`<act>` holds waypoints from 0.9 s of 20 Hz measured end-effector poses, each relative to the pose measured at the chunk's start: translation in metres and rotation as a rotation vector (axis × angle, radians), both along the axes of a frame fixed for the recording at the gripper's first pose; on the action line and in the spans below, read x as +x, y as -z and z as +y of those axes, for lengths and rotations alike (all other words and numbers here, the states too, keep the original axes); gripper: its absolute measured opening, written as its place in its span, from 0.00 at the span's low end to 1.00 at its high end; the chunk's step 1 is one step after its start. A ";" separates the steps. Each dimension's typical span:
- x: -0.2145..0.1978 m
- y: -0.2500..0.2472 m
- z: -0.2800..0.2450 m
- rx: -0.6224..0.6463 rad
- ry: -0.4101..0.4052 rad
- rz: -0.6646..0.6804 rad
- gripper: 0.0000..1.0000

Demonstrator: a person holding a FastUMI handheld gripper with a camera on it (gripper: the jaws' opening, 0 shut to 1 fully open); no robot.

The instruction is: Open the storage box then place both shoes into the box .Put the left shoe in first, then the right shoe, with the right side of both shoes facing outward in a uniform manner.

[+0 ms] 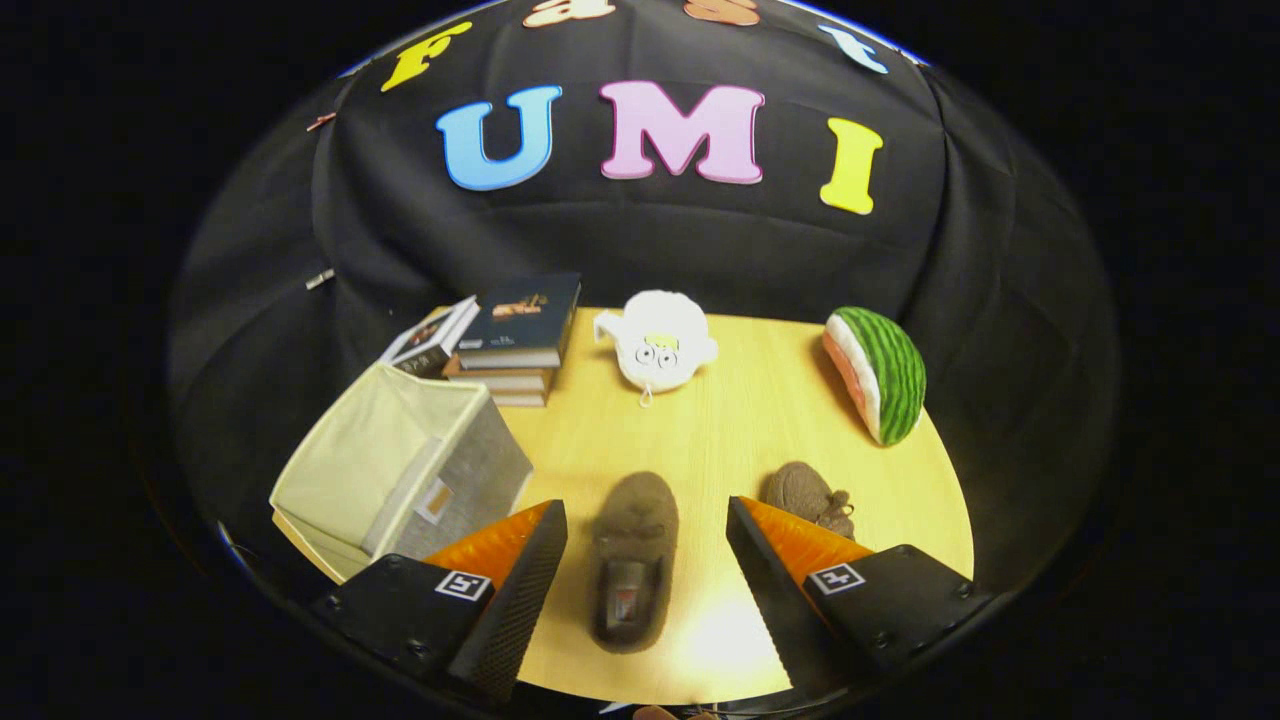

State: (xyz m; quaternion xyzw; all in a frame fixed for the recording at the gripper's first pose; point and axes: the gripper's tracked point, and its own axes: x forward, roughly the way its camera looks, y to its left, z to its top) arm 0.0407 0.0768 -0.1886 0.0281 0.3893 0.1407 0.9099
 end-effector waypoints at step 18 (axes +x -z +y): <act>0.007 0.154 -0.007 0.015 -0.028 0.399 0.94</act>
